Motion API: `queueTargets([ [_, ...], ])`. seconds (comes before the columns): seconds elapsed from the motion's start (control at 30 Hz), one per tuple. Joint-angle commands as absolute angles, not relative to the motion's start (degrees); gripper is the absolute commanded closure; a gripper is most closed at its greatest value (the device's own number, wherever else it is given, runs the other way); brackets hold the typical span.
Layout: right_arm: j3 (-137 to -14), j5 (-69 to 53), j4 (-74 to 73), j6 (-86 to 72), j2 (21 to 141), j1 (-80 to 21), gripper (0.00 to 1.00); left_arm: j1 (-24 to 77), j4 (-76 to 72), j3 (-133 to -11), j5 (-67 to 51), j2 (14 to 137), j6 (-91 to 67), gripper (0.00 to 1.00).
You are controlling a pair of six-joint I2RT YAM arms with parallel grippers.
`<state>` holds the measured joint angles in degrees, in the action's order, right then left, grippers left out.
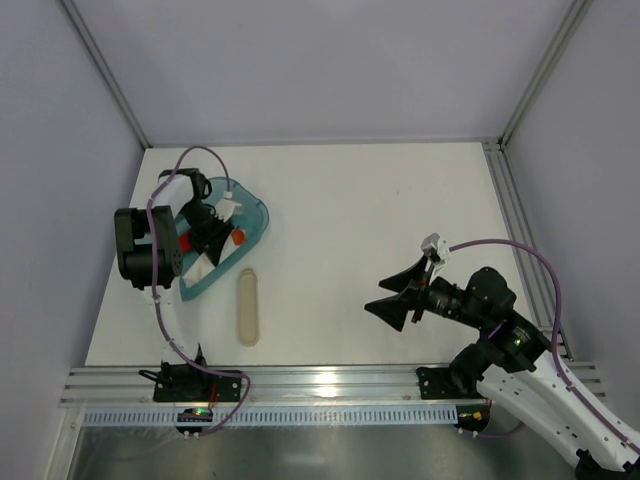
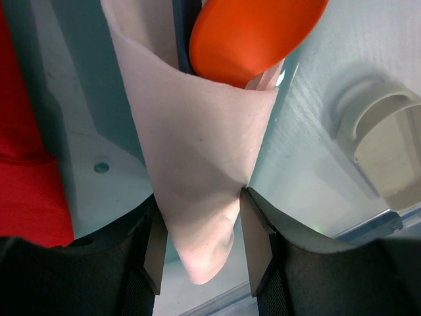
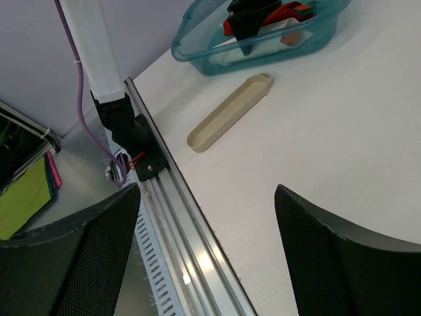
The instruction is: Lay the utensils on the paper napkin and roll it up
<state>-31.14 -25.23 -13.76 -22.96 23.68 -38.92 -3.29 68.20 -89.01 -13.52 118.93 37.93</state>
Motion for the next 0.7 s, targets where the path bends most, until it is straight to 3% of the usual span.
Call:
queueTargets([
  [0.0,-31.11,-25.31,-11.34,-22.41,24.17,-38.85,0.17,-3.16,67.07,-90.88,-11.34,115.05,37.53,0.5],
  [0.67,-32.26,-24.61,-12.39,-22.32,25.31,-38.85,0.17,-3.25,64.95,-92.63,-11.77,109.78,34.8,0.46],
])
